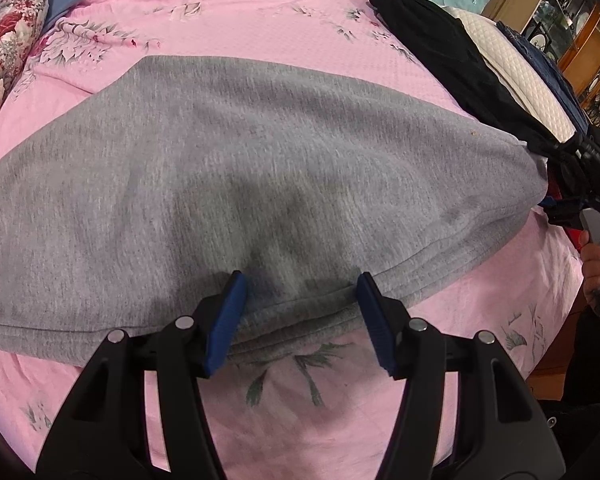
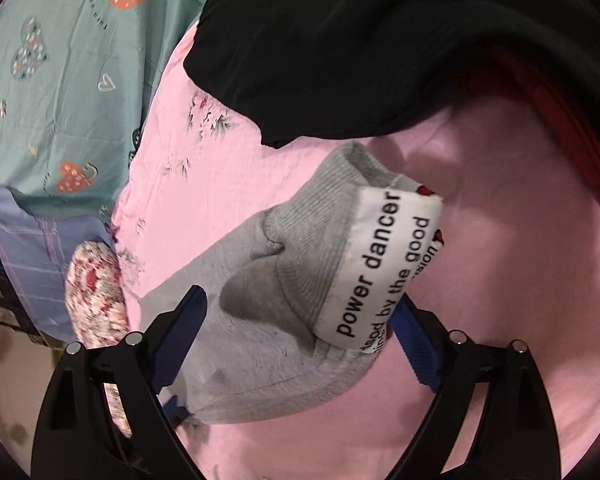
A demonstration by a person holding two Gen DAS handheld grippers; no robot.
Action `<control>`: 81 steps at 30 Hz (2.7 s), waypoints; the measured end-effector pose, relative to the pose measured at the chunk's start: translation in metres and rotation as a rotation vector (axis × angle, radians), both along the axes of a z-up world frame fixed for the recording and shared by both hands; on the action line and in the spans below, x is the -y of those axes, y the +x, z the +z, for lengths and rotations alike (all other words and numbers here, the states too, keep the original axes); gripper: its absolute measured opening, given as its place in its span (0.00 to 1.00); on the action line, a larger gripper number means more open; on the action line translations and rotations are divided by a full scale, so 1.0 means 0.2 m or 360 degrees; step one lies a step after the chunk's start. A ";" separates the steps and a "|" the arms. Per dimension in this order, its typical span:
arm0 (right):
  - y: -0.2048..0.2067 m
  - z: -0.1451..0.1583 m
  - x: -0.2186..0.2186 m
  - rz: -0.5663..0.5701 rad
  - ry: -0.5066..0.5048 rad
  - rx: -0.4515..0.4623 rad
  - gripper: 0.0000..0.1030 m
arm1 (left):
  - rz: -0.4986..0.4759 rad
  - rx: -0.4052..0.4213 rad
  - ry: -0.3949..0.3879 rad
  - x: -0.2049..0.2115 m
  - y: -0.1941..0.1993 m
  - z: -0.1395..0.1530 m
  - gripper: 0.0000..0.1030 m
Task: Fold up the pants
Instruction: 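Regrasp the cuff with the right tool and smooth the fold edge with the left tool, then lift the labelled cuff with the right tool and lay it onto the folded legs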
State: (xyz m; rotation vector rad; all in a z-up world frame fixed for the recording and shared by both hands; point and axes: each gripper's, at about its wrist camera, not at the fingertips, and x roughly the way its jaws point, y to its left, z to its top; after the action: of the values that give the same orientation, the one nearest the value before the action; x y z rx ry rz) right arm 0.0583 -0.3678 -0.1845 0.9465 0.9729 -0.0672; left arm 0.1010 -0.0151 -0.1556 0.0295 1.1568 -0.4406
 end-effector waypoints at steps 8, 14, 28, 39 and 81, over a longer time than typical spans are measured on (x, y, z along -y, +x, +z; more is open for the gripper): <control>-0.04 0.05 -0.11 0.0085 -0.0456 0.0021 0.31 | -0.0098 -0.0117 -0.0146 0.07 0.08 0.11 0.29; -0.06 0.15 -0.16 0.0139 -0.0582 0.0123 0.31 | -0.0147 -0.0177 -0.0427 0.39 0.27 0.22 0.22; -0.07 0.20 -0.14 0.0229 -0.0565 0.0208 0.31 | -0.0273 -0.0307 -0.0326 0.87 0.20 -0.06 0.19; -0.03 0.11 -0.07 0.0189 -0.0431 0.0103 0.32 | -0.0172 -0.0242 -0.0346 0.78 0.35 0.09 0.19; 0.50 0.25 -1.80 0.1655 -0.1241 0.0285 0.17 | 0.0737 -0.0254 -0.0380 -0.84 0.22 -0.09 0.01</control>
State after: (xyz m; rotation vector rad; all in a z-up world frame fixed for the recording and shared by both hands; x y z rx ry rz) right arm 0.1580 -0.0071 -0.1352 -0.3190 1.0451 0.4772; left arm 0.1459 0.1523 -0.1733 -0.4799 1.2163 -0.1669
